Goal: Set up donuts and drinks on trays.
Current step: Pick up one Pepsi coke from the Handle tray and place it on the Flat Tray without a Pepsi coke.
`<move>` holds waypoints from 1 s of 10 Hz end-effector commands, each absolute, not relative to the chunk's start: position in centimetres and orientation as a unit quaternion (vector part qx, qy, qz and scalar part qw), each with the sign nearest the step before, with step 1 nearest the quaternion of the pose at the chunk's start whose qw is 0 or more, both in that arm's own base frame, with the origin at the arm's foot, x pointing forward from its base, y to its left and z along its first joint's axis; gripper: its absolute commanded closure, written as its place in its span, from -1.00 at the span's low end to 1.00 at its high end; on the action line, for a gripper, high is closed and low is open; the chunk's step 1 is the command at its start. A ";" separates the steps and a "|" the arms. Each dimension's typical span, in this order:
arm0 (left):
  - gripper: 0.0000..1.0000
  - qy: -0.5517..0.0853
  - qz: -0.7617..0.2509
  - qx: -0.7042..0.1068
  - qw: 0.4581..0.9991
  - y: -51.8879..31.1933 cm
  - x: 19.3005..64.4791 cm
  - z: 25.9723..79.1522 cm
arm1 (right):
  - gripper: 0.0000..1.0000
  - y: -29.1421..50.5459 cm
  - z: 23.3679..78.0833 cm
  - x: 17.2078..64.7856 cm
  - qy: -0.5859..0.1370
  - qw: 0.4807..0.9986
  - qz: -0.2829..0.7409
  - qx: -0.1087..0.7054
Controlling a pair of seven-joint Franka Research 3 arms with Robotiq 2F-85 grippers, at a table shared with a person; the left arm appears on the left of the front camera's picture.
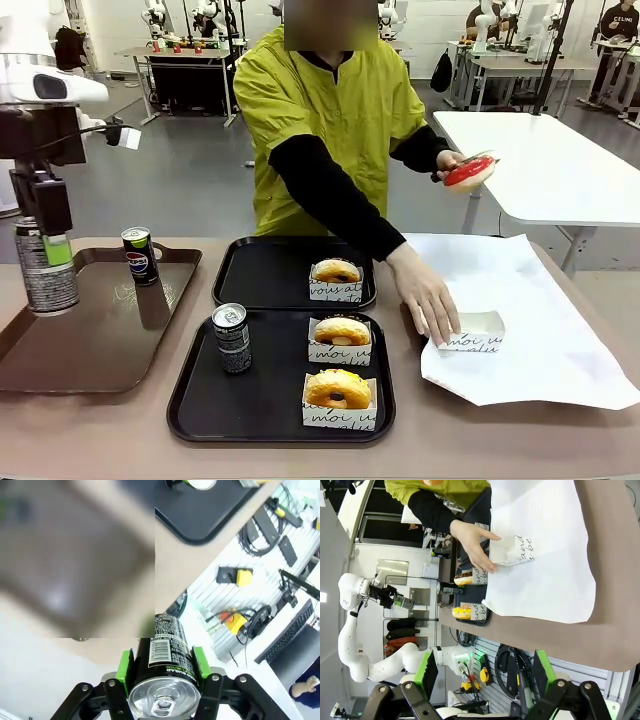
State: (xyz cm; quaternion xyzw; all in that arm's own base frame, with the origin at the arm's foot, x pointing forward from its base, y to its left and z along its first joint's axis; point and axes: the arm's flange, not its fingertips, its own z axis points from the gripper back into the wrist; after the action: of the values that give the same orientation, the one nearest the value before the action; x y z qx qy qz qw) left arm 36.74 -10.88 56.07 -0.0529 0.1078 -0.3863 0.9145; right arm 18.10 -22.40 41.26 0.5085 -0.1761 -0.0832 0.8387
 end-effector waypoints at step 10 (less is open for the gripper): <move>-0.16 0.116 -0.391 -0.049 0.912 -11.0 35.8 56.6 | -1.00 -22.3 41.2 18.1 -0.185 0.833 -0.077 0.516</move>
State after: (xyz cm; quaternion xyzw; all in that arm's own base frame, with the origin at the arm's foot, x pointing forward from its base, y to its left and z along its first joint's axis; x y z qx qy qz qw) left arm 36.11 -11.15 56.27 -0.0517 0.1162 -0.3918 0.9112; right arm 18.10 -22.40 41.26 0.5085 -0.1761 -0.0832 0.8387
